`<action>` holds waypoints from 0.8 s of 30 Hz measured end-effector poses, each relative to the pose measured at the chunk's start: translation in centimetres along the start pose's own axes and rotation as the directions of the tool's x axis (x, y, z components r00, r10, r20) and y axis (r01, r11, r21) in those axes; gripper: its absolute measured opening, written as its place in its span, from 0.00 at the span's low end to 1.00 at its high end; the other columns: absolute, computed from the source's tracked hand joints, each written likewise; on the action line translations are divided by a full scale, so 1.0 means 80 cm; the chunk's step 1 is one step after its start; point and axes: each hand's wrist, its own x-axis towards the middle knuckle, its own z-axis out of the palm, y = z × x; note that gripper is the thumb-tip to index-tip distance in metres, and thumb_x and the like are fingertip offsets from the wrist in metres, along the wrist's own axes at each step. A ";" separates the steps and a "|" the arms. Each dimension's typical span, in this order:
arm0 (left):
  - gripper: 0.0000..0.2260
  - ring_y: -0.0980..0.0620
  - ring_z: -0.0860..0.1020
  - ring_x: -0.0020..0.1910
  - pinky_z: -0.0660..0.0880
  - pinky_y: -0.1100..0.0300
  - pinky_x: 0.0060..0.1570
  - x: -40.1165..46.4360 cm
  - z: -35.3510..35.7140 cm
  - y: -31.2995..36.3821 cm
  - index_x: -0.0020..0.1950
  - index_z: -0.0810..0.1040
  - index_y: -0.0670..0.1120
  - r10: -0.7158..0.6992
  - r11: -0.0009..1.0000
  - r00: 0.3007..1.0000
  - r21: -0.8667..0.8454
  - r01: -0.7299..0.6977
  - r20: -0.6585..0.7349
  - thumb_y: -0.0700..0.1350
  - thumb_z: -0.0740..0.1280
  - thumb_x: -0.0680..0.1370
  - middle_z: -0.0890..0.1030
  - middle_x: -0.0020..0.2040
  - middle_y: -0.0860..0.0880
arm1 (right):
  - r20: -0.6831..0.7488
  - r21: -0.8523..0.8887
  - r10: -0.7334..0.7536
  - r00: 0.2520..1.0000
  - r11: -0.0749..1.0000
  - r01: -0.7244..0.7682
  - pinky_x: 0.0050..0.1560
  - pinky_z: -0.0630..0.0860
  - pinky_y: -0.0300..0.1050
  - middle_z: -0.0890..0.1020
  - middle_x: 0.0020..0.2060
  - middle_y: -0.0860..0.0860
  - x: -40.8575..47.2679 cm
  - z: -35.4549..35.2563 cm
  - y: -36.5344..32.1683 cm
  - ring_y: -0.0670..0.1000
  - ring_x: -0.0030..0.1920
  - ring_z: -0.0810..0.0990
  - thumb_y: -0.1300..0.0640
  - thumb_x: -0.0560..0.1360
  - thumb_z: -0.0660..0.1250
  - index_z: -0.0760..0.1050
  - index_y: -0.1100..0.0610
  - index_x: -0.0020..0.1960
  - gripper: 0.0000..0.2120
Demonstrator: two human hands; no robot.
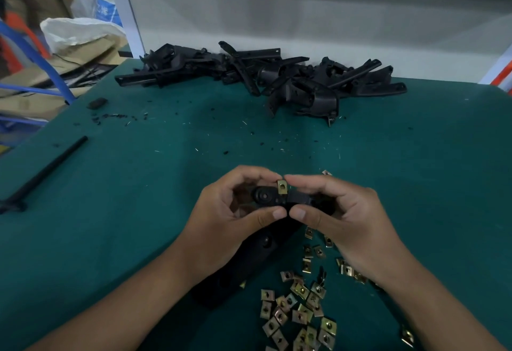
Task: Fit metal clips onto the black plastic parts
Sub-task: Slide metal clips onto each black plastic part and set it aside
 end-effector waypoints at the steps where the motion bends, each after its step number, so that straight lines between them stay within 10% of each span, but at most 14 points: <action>1: 0.14 0.56 0.83 0.53 0.77 0.66 0.53 0.000 0.000 -0.001 0.57 0.81 0.56 -0.007 1.000 1.000 0.008 0.007 0.003 0.48 0.77 0.73 0.84 0.52 0.54 | 0.005 -0.022 -0.003 1.000 1.000 0.003 0.55 0.79 0.37 0.87 0.53 0.46 0.000 0.000 0.001 0.47 0.56 0.85 0.49 0.71 0.76 0.83 0.44 0.59 0.17; 13: 0.11 0.56 0.82 0.49 0.78 0.65 0.50 -0.003 0.002 -0.007 0.54 0.80 0.61 -0.056 0.981 0.998 0.185 0.056 -0.004 0.58 0.75 0.74 0.84 0.49 0.55 | -0.014 -0.398 -0.068 0.998 0.916 0.057 0.49 0.75 0.29 0.84 0.49 0.37 -0.002 -0.005 0.005 0.42 0.53 0.83 0.38 0.73 0.71 0.81 0.41 0.56 0.13; 24: 0.08 0.58 0.80 0.45 0.76 0.66 0.47 0.000 0.001 -0.006 0.52 0.80 0.58 -0.051 0.985 0.997 0.163 0.061 -0.062 0.51 0.73 0.75 0.82 0.45 0.56 | 0.011 -0.377 -0.045 0.999 0.925 0.046 0.54 0.73 0.29 0.82 0.54 0.34 0.003 -0.012 0.003 0.38 0.57 0.80 0.36 0.76 0.64 0.76 0.35 0.59 0.13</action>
